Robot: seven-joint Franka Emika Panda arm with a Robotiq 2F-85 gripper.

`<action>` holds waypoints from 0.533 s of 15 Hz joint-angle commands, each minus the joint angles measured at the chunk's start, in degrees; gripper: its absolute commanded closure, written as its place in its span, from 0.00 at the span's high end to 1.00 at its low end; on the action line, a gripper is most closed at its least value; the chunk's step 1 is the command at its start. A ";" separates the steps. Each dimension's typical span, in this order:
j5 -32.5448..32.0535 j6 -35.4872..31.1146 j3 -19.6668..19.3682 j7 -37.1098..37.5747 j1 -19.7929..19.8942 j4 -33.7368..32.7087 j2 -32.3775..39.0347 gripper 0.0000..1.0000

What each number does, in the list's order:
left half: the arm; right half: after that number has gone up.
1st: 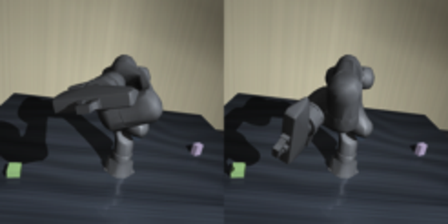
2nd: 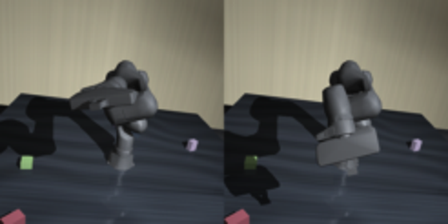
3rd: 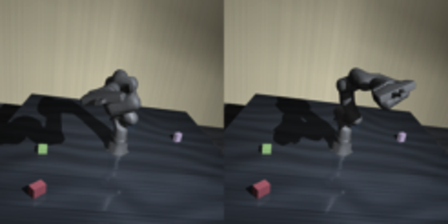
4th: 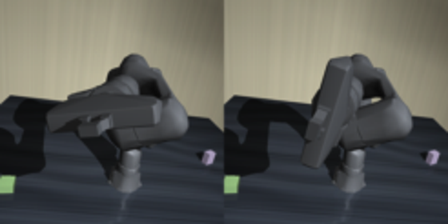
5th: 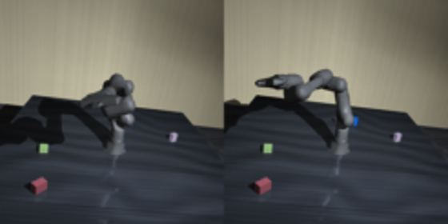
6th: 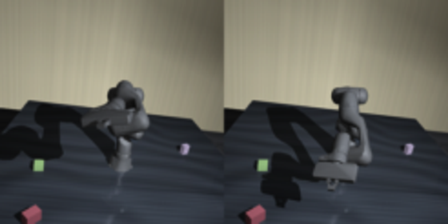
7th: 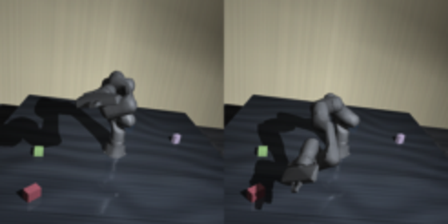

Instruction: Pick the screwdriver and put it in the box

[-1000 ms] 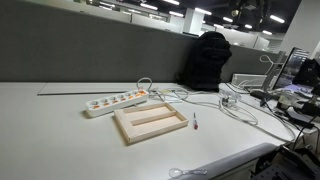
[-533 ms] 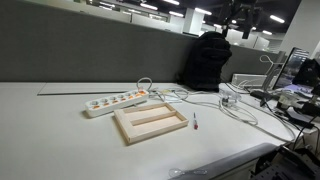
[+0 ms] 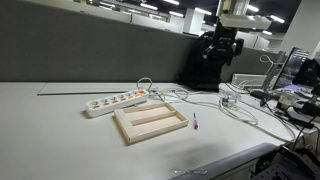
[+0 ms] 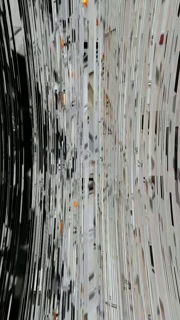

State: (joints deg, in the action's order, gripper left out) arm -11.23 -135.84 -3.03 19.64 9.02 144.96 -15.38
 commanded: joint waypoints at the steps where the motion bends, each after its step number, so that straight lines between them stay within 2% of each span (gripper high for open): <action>1: 0.33 -0.66 0.42 1.25 0.31 0.84 0.96 1.00; 8: -0.29 -2.12 0.50 2.01 0.47 1.19 2.81 1.00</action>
State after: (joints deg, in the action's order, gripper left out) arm -11.21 -137.04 -2.83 21.00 9.03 146.26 -13.71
